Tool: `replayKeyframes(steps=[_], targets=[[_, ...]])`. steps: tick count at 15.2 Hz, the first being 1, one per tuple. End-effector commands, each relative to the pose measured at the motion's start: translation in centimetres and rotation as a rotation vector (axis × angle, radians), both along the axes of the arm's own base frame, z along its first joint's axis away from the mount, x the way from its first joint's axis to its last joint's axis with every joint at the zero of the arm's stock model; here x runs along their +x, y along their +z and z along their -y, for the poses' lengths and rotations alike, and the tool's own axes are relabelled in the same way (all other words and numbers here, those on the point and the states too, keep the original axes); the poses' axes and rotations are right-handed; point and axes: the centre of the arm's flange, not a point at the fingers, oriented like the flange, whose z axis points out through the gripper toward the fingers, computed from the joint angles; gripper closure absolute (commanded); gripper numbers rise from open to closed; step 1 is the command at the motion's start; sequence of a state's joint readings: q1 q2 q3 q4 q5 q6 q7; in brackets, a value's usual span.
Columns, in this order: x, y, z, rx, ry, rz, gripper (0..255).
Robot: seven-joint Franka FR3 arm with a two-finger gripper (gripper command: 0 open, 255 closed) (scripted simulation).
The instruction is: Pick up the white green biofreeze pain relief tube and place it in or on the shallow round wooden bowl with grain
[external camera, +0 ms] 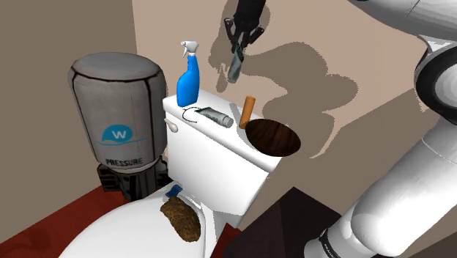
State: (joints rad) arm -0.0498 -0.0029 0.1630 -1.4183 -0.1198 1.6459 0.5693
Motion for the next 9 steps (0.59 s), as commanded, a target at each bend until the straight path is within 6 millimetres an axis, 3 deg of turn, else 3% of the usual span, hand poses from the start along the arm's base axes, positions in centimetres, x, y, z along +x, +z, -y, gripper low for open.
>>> replayKeyframes(steps=[1, 9], targets=[[-2.5, 0.7, 0.0, 0.000, 0.000, 0.000, 255], [-12.8, 2.9, -0.2, 0.000, 0.000, 0.000, 255]])
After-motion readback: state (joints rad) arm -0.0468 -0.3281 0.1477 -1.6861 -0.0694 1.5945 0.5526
